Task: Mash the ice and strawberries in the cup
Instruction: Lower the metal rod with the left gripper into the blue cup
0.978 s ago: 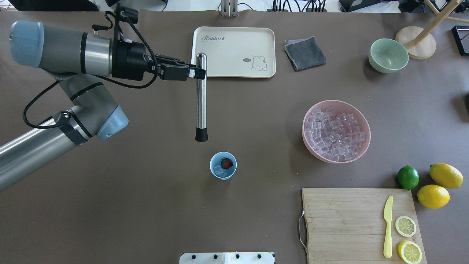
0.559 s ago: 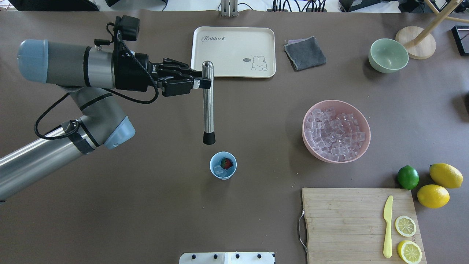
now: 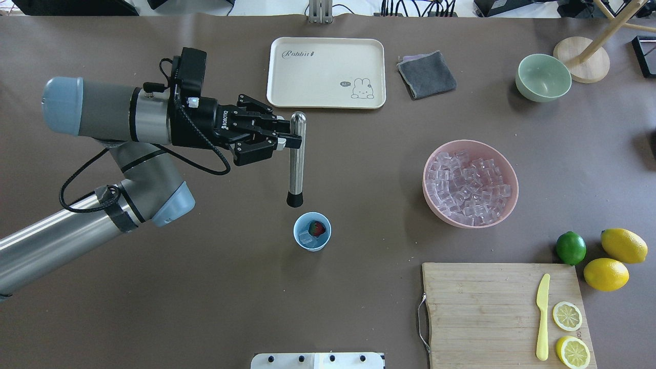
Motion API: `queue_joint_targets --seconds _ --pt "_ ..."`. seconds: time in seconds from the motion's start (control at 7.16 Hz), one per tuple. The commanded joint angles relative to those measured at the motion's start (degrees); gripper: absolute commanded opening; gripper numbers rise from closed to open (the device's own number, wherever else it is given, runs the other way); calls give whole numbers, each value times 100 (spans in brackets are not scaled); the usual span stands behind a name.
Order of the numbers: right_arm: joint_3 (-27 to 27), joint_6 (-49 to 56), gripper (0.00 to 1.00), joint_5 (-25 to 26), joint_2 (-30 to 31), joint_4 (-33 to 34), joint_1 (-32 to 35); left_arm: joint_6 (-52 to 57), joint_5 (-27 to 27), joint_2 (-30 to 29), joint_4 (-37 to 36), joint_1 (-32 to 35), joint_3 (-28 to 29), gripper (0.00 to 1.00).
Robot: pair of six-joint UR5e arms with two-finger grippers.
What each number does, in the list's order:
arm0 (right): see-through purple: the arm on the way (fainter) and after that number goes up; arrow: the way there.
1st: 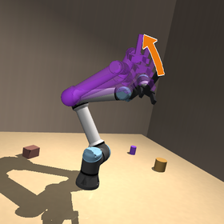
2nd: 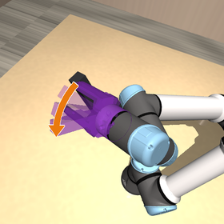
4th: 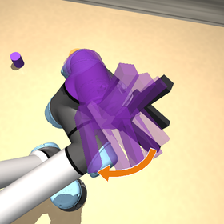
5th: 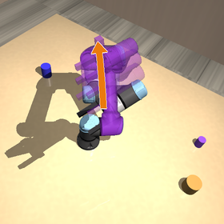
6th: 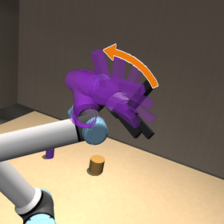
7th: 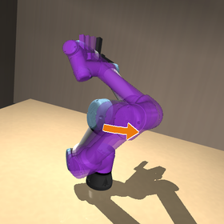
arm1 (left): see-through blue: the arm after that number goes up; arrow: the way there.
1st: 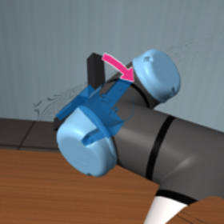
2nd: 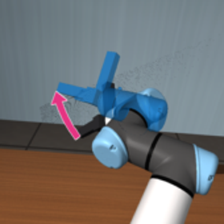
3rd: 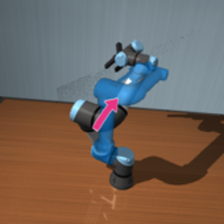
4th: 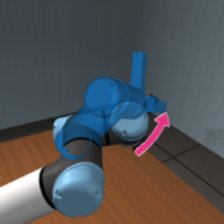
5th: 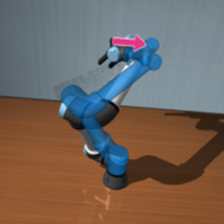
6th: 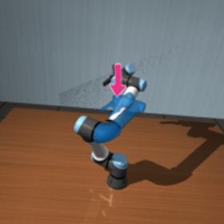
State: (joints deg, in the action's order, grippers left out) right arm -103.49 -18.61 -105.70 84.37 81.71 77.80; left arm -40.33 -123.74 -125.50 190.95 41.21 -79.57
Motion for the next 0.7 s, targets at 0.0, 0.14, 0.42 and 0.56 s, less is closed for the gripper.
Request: queue_joint_targets --seconds 0.0,0.14,0.42,0.56 --pt "-5 -20 100 6 -8 3 -2 271 -1 17 47 -261 -50 0" --pt "-5 -20 100 6 -8 3 -10 245 95 -35 135 -437 -33 0" --pt "-5 -12 100 6 1 3 -11 218 244 -10 215 -596 11 0" --pt "-5 -12 100 14 1 3 -11 210 350 -27 215 -614 90 0"
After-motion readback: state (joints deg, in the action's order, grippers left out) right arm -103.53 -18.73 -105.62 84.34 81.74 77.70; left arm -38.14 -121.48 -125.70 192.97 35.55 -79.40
